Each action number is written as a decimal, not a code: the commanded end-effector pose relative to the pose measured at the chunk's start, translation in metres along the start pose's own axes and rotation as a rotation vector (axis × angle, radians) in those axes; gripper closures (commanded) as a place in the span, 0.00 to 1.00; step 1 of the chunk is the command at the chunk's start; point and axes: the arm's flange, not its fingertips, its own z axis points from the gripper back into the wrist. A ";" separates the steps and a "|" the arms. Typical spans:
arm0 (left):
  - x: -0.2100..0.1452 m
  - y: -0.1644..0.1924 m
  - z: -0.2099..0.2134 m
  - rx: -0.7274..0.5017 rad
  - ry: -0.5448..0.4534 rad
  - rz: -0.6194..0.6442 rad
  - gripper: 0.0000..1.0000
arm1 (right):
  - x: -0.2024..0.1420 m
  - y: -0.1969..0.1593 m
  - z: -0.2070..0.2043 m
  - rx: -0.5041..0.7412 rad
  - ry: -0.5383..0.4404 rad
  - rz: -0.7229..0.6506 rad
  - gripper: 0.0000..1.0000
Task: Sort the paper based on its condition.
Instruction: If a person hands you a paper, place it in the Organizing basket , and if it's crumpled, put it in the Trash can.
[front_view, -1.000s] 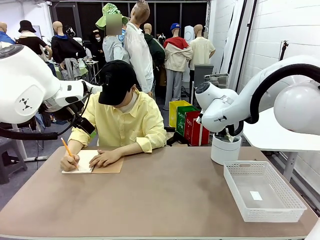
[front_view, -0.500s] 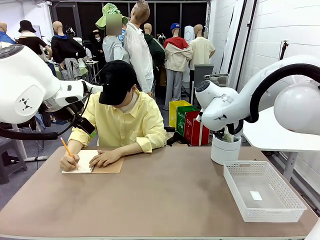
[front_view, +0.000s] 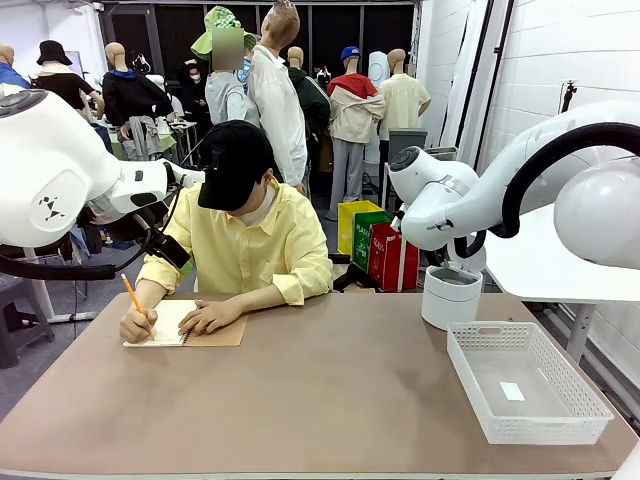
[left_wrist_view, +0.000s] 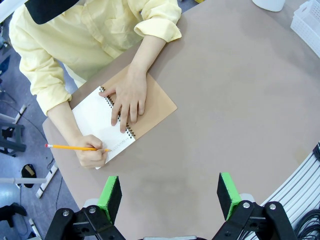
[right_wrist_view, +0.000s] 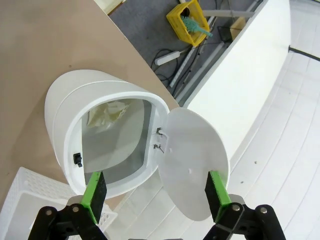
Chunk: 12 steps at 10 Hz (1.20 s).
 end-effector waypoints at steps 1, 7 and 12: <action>0.000 0.001 0.001 0.001 -0.001 0.000 0.00 | 0.003 0.003 0.000 -0.030 0.027 0.002 0.00; 0.000 0.001 0.001 0.001 -0.001 0.000 0.00 | 0.000 0.001 0.000 0.001 0.005 0.002 0.00; 0.000 0.001 0.001 0.001 -0.001 0.000 0.00 | 0.000 0.001 0.000 0.001 0.005 0.002 0.00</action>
